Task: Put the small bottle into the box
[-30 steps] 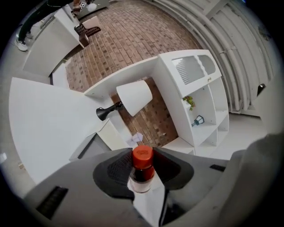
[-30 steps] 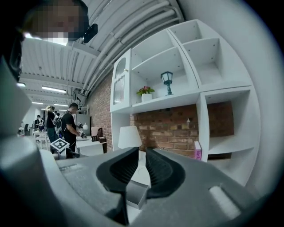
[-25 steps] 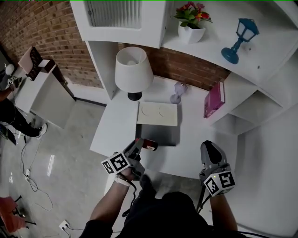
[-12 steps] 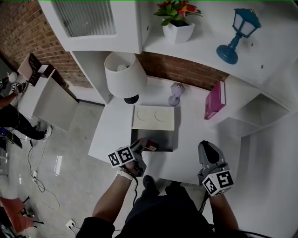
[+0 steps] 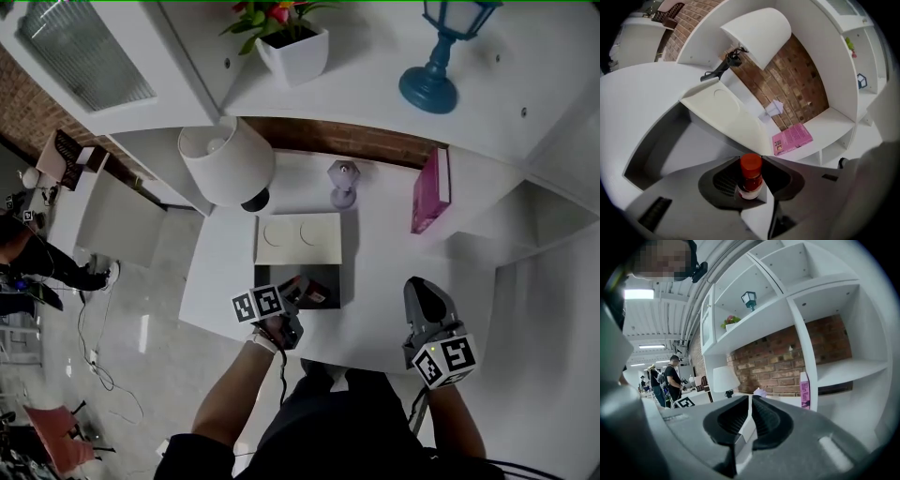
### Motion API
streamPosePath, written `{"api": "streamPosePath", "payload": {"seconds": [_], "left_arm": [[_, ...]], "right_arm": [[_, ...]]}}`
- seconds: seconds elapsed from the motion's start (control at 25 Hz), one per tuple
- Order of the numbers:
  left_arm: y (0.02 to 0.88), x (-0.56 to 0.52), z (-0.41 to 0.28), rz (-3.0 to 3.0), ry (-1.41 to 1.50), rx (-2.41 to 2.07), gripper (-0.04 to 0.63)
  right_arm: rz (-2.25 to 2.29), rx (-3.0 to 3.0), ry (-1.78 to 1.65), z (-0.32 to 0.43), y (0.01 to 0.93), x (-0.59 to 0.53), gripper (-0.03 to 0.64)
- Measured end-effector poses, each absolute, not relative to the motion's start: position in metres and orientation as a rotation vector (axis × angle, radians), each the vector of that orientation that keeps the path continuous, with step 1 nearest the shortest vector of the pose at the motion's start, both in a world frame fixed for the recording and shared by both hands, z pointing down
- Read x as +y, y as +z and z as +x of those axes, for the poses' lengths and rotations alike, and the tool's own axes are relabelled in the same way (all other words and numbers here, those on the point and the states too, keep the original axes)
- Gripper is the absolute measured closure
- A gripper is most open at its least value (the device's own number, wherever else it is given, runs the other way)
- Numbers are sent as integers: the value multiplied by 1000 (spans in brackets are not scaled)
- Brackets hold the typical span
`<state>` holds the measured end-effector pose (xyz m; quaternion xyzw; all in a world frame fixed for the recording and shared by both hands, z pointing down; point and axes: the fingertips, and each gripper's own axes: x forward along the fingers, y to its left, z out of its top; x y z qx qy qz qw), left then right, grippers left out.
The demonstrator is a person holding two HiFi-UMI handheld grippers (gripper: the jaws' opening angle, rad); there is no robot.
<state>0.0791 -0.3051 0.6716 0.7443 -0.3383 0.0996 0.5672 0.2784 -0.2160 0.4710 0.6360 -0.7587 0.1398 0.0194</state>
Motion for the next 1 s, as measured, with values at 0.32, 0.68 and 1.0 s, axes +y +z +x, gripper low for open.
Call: {"api": "streamPosePath", "payload": {"seconds": [0.32,0.68,1.0], "left_arm": [[701,-302,99,1660,401,-788,454],[716,-321,91,1607,493,-923,448],[712,-323,86,1530,378,-928,408]], "right_arm": [[1979,-2351,532,294,495,-218,598],[1970,-2360,528,298,496,-224,604],[1960,-2363,507,294,489,-226,609]]}}
